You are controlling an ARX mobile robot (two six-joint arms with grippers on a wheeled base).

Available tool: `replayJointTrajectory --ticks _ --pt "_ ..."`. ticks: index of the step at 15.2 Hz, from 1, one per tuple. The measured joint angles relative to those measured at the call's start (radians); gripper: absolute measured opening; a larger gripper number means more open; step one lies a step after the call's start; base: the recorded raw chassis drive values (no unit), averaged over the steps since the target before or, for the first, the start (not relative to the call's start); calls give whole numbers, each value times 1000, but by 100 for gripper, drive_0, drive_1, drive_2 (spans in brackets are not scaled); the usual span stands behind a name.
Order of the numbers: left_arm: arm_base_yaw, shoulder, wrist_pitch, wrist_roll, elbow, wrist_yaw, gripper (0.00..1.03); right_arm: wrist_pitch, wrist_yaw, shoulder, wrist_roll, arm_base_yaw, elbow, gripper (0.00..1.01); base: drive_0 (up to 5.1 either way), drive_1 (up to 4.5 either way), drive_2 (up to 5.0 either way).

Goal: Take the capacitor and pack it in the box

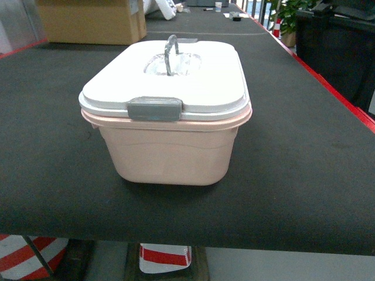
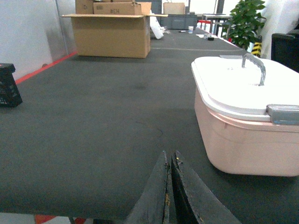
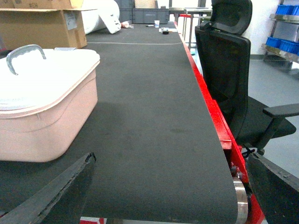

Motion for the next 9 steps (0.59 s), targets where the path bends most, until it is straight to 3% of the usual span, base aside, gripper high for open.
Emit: replayJointTrajectory --ticks 1,2,3,7,8,9 --pt "0 -37 -33 0 0 0 2 0 0 0 0 0 0 98 0 0 0" --pt "0 -124 -172 0 0 0 2 0 0 0 0 0 0 98 0 0 0" --pt "0 -197 -203 0 0 0 2 0 0 0 0 0 0 98 0 0 0" --pt "0 -195 -212 0 1 1 2 0 0 0 0 0 0 98 0 0 0" --pt "0 -195 -210 0 1 1 8 0 0 0 0 0 0 98 0 0 0" --pt "0 -195 -210 -1 1 1 22 0 0 0 0 0 0 98 0 0 0"
